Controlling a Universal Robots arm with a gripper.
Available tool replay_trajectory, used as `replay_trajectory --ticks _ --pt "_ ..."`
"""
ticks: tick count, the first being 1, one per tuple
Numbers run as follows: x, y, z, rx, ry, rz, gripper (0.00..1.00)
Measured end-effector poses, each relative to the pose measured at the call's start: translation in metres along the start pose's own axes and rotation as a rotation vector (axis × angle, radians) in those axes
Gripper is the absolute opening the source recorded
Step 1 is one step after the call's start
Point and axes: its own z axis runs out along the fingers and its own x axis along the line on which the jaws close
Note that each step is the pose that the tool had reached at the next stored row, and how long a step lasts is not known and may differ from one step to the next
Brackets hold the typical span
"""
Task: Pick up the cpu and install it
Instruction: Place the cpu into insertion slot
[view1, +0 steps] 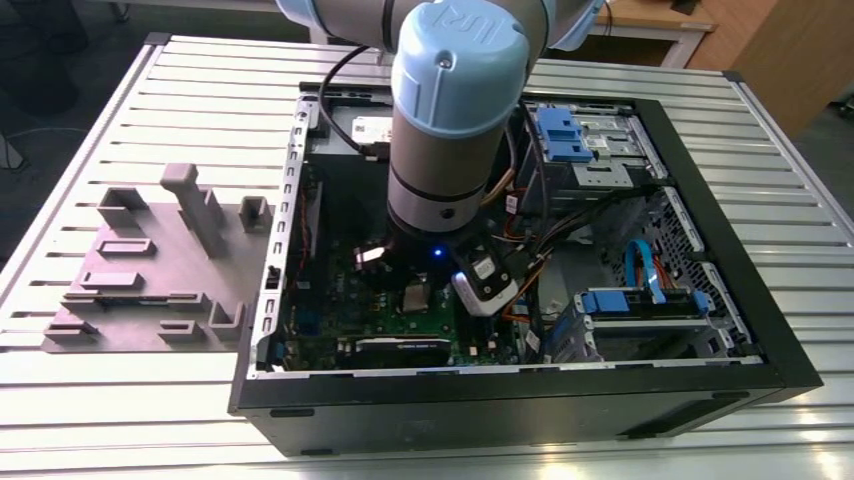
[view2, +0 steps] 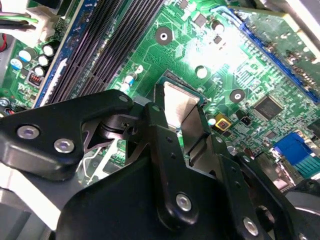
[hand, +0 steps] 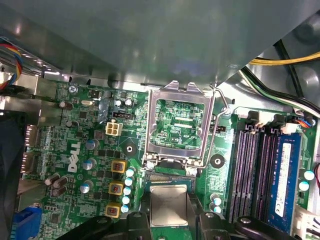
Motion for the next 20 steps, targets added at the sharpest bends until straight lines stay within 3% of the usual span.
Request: replay_trajectory --ticks 3,7,20 --pt "0.0000 0.0000 -0.0002 -0.0004 -0.0003 0.007 0.39" --pt "0.0002 0.0000 -0.0003 -0.0011 -0.0022 0.055 0.39" --pt "0.0039 0.0005 -0.0003 -0.0016 -0.0059 0.063 0.39"
